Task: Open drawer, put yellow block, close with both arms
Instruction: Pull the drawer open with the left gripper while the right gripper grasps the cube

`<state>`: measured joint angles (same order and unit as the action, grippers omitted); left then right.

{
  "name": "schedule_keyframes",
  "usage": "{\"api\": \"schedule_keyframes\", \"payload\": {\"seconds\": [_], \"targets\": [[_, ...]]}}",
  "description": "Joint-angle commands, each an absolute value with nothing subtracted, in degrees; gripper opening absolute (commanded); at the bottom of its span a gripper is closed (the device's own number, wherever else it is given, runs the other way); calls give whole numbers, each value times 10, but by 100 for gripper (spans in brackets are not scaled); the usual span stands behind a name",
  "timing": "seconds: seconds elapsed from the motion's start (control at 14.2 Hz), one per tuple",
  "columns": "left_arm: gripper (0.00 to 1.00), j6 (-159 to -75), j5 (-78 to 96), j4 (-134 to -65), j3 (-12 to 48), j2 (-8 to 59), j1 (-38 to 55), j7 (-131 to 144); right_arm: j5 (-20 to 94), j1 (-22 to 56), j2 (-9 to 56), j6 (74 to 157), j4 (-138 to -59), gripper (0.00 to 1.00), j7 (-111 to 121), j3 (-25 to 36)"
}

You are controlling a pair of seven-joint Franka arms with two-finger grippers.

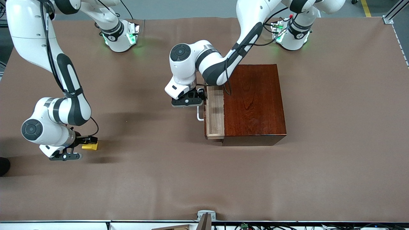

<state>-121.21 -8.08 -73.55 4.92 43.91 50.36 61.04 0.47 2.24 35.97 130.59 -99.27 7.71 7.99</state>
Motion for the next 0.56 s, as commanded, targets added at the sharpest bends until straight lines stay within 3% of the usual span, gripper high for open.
{"api": "schedule_keyframes", "payload": {"seconds": [0.0, 0.49], "targets": [[100, -1276, -60, -715, 54, 461, 508, 615, 12, 12, 370, 1322, -992, 100, 89, 73], [100, -1310, -60, -715, 82, 461, 512, 615, 40, 11, 388, 1343, -989, 100, 90, 74]]}}
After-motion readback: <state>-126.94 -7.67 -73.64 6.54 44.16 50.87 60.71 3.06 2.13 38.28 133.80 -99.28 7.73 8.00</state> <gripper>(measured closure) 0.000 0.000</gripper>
